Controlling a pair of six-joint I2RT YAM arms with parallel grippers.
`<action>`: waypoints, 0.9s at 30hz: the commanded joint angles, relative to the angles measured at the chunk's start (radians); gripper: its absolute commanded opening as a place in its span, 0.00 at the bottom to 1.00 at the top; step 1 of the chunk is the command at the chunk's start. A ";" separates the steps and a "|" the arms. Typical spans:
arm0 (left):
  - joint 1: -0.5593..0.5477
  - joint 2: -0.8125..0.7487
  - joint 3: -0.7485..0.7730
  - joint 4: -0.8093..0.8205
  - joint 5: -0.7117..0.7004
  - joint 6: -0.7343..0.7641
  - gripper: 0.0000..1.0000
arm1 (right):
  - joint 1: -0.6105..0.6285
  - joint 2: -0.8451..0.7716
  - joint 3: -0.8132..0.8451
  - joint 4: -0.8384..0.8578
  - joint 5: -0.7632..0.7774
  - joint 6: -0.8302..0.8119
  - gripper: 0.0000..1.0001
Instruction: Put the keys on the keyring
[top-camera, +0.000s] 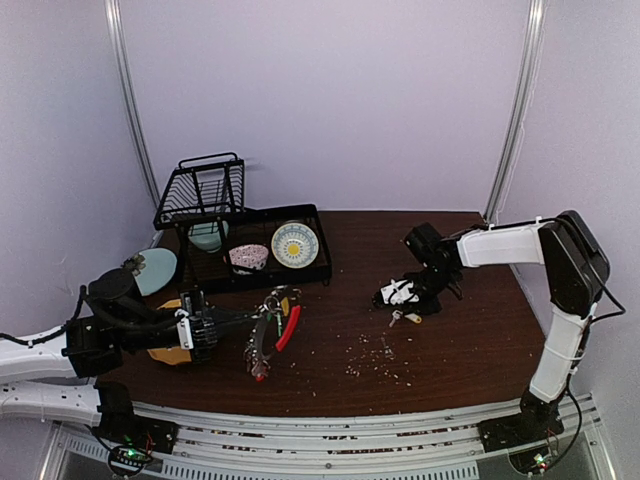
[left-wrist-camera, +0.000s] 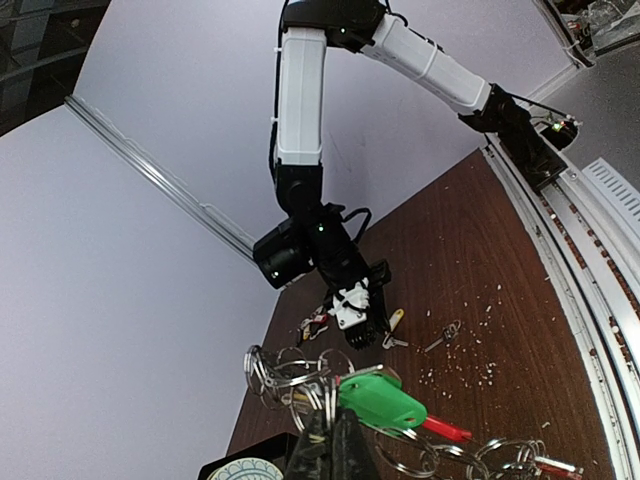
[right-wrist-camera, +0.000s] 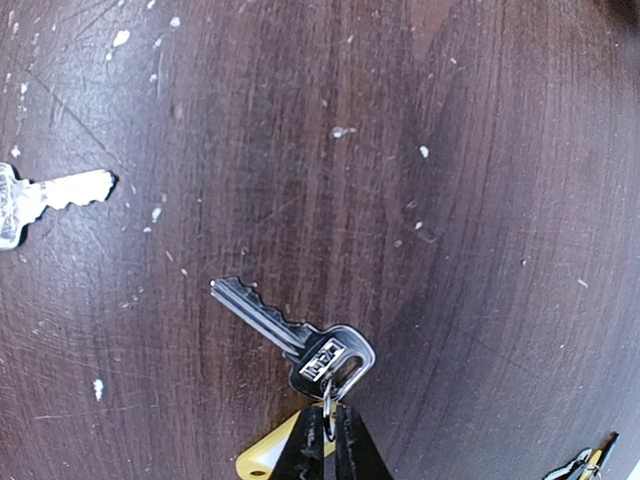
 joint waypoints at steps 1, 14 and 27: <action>0.002 -0.015 0.033 0.057 -0.003 -0.002 0.00 | -0.002 0.035 0.025 -0.053 0.023 0.020 0.06; 0.001 -0.008 0.034 0.060 -0.005 -0.011 0.00 | 0.029 -0.071 0.045 -0.023 -0.012 0.176 0.00; 0.002 0.074 0.104 -0.006 0.013 -0.070 0.00 | 0.415 -0.477 0.071 -0.052 -0.076 0.538 0.00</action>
